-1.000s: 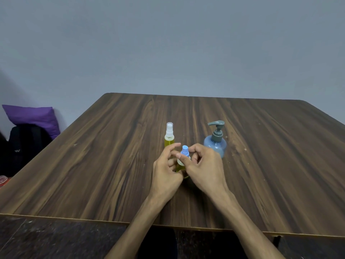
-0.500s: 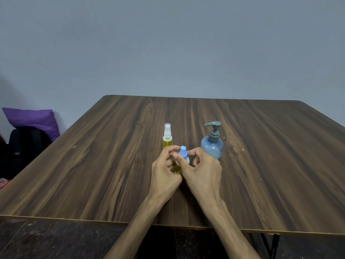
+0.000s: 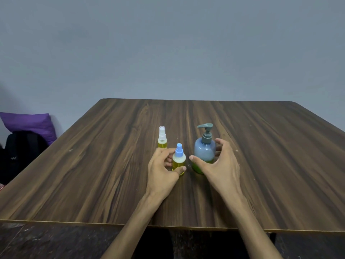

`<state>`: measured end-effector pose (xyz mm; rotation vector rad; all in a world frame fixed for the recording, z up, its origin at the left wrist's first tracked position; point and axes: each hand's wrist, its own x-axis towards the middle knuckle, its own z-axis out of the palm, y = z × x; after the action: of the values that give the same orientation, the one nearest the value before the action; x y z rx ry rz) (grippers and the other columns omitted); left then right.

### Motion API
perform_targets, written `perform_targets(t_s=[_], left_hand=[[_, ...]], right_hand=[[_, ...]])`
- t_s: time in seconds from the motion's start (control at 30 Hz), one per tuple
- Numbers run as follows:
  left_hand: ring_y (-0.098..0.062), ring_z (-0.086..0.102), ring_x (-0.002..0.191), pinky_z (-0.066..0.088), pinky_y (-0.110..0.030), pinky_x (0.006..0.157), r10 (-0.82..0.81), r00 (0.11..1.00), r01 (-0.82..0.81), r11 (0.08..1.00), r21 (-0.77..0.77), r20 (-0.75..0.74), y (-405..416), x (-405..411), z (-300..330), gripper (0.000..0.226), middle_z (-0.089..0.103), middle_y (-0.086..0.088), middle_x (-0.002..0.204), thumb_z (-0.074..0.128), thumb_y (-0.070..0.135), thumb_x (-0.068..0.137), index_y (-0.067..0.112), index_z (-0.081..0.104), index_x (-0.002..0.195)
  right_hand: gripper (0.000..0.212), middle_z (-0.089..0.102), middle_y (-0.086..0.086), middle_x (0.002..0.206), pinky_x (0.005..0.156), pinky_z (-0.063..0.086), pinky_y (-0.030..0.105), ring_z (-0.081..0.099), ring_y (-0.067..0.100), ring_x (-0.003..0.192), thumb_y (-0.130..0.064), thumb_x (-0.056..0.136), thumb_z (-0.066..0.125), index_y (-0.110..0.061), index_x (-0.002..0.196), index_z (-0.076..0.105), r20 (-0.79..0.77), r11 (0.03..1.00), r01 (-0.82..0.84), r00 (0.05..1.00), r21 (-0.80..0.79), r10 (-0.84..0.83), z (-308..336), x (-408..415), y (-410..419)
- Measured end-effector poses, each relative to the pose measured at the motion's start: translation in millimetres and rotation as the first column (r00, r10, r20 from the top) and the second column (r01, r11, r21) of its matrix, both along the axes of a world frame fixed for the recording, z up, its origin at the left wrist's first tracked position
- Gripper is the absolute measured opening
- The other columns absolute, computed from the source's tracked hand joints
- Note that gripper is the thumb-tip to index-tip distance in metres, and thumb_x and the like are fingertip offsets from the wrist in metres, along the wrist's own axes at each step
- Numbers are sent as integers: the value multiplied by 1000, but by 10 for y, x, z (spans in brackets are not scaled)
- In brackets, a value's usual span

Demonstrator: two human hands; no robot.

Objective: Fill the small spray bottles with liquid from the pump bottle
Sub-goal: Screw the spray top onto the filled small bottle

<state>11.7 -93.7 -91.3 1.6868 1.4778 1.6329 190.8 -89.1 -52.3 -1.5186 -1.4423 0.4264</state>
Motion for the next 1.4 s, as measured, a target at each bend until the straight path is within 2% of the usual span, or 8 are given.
perform_targets(t_s=[0.33, 0.47, 0.63, 0.77, 0.9, 0.97, 1.2, 1.4], left_hand=[[-6, 63, 82, 60, -32, 71, 188, 969, -182, 982, 55, -162, 255, 144, 48, 54, 68, 11, 103, 94, 3, 66, 18, 71, 112], [-23, 64, 80, 56, -40, 66, 277, 921, -258, 960, 105, -273, 275, 199, 59, 52, 59, 4, 100, 94, 8, 68, 16, 71, 114], [-23, 63, 81, 49, -37, 65, 308, 907, -311, 950, 37, -289, 250, 220, 76, 53, 55, 7, 97, 91, 13, 73, 21, 66, 120], [-10, 57, 94, 48, -31, 71, 356, 923, -354, 934, 42, -146, 181, 107, 78, 70, 51, 11, 109, 95, 15, 68, 24, 57, 125], [-15, 52, 135, 48, -35, 109, 170, 984, -162, 977, -135, 50, 329, -189, 156, 100, 49, 7, 144, 100, 13, 66, 19, 46, 149], [-15, 62, 128, 52, -36, 108, 5, 994, 23, 966, -256, 111, 408, -268, 190, 90, 63, 9, 137, 101, 16, 69, 26, 54, 145], [-12, 73, 115, 59, -38, 103, -43, 990, 75, 970, -232, 138, 439, -249, 65, 65, 78, 8, 119, 95, 18, 68, 34, 66, 124], [-9, 73, 113, 58, -32, 101, -23, 991, 52, 976, -212, 133, 420, -206, 24, 53, 78, 7, 119, 84, -2, 85, 21, 69, 130]], right_hand=[[69, 69, -10, 127, 98, 58, 41, 68, 10, 110, -23, 70, 92, -31, 129, 57, -74, 959, -275, 960, -75, 270, 93, 115, 372], [77, 68, -5, 131, 104, 56, 42, 65, 15, 119, -32, 64, 86, -26, 136, 58, -78, 929, -356, 934, -103, 349, 127, 120, 487], [80, 66, -6, 135, 107, 54, 42, 64, 15, 122, -35, 65, 81, -27, 140, 54, -66, 911, -396, 918, -114, 391, 149, 89, 531], [76, 66, -10, 132, 107, 54, 39, 64, 9, 120, -28, 68, 82, -28, 139, 55, -67, 904, -414, 910, -109, 408, 155, 102, 546], [75, 65, -12, 132, 107, 53, 36, 62, 7, 121, -23, 71, 86, -29, 138, 54, -76, 896, -427, 904, -119, 421, 143, 113, 579], [78, 65, -12, 133, 107, 53, 38, 62, 8, 122, -33, 65, 85, -31, 137, 54, -87, 900, -421, 907, -115, 413, 131, 99, 582], [79, 62, -8, 139, 110, 52, 41, 61, 13, 125, -27, 68, 85, -30, 139, 51, -102, 900, -424, 904, -100, 414, 71, 72, 580], [74, 59, -11, 138, 95, 45, 13, 59, 9, 122, -13, 78, 87, -28, 140, 50, -76, 906, -416, 908, -75, 411, 47, 76, 585]])
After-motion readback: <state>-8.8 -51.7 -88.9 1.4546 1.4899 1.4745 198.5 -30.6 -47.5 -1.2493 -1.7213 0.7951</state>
